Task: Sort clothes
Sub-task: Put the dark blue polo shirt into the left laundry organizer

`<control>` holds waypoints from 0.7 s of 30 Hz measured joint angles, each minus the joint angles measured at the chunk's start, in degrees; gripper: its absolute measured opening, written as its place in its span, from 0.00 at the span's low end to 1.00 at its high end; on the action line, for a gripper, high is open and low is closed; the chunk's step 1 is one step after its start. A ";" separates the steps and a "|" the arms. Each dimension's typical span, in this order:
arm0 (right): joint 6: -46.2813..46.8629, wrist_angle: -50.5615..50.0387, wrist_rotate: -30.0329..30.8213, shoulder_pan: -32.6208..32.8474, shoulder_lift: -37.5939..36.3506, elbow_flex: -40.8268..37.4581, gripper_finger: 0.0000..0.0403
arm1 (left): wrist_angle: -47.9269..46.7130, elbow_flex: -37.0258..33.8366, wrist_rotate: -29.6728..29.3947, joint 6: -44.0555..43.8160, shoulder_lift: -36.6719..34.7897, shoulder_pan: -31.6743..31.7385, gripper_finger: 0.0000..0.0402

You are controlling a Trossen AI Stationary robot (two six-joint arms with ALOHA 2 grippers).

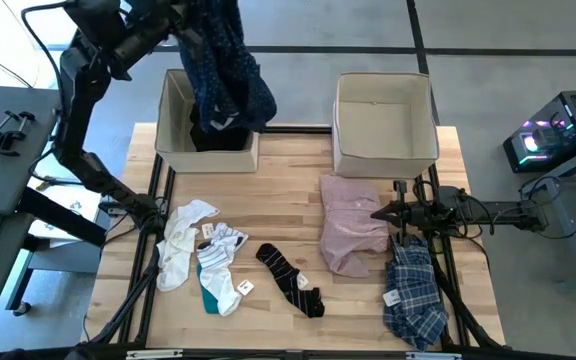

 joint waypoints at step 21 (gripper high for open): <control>0.02 0.01 -0.09 0.00 -0.02 0.00 0.00 | -34.80 -0.02 -12.08 -3.63 -0.23 2.30 0.00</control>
